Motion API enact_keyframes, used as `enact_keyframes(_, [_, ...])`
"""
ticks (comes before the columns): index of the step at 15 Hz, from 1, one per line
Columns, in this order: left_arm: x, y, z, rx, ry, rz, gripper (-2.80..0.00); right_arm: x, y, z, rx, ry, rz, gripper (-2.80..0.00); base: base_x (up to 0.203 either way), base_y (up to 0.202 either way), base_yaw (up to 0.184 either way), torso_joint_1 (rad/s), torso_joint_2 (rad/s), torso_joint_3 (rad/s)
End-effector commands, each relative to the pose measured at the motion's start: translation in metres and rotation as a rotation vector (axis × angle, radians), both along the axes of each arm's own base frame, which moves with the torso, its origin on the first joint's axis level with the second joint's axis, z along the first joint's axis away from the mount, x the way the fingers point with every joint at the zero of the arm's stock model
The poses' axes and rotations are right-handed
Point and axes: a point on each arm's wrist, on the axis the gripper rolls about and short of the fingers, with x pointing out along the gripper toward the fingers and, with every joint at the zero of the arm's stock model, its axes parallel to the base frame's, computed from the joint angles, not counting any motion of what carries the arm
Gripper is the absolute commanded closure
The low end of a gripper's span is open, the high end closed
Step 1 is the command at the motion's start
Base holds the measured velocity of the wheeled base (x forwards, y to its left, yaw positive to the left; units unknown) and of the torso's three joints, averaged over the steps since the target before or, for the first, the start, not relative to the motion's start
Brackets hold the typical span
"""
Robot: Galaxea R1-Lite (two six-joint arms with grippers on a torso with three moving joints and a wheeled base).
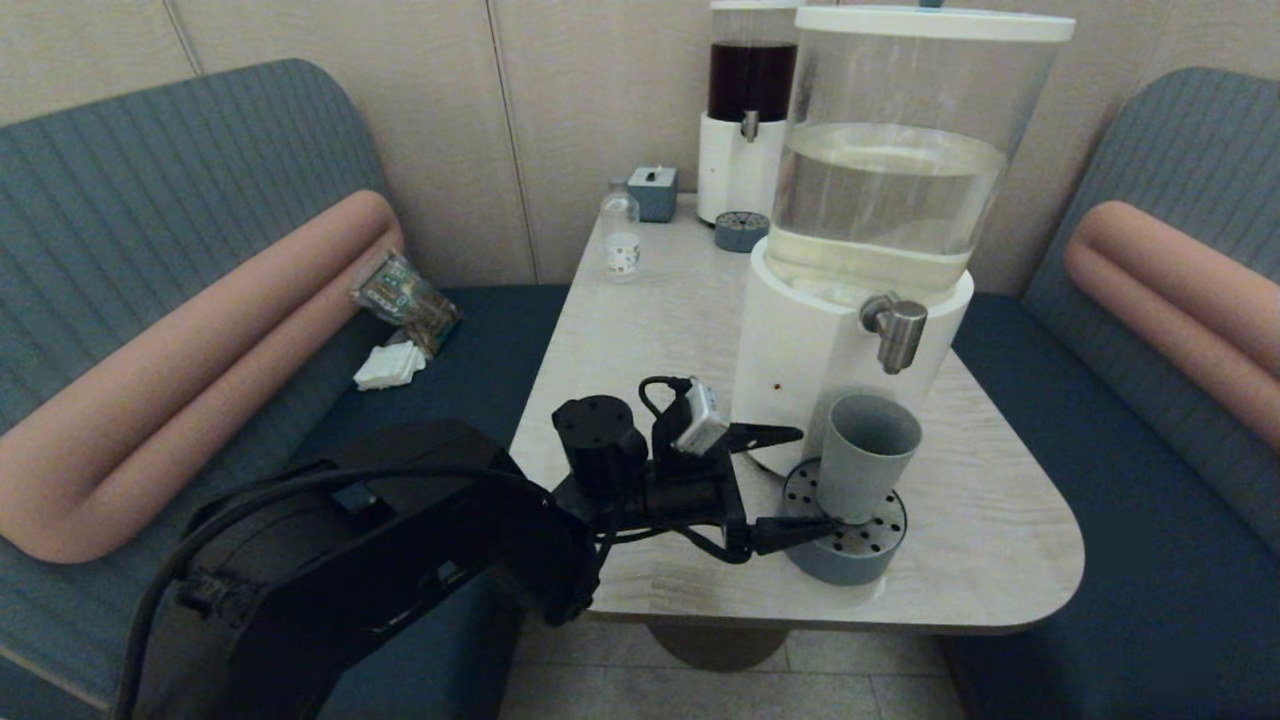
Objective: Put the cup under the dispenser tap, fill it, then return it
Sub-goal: Place the cup next to the water dispenser
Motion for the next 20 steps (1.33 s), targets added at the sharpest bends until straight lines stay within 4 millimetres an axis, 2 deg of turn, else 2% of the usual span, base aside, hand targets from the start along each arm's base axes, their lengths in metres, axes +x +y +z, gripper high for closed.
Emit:
enact_keyframes(1, [0.013, -0.009, -0.002, -0.019, -0.021, 0.011, -2.8, 0.0, 0.0, 0.0, 0.0, 0.0, 0.001, 0.0, 0.0, 0.0, 0.0, 0.0, 0.0, 0.0])
enact_keyframes(9, [0.018, -0.026, -0.012, -0.022, -0.016, 0.01, -2.8, 0.0, 0.0, 0.0, 0.0, 0.001, 0.001, 0.0, 0.0, 0.0, 0.0, 0.0, 0.0, 0.0])
enact_keyframes(13, [0.013, -0.04, -0.022, -0.009, 0.003, -0.017, -2.8, 0.0, 0.0, 0.0, 0.0, 0.001, 0.001, 0.0, 0.0, 0.0, 0.0, 0.0, 0.0, 0.0])
enact_keyframes(20, [0.013, -0.057, -0.023, -0.023, -0.01, -0.029, -2.8, 0.0, 0.0, 0.0, 0.0, 0.002, 0.001, 0.0, 0.0, 0.0, 0.0, 0.0, 0.0, 0.0])
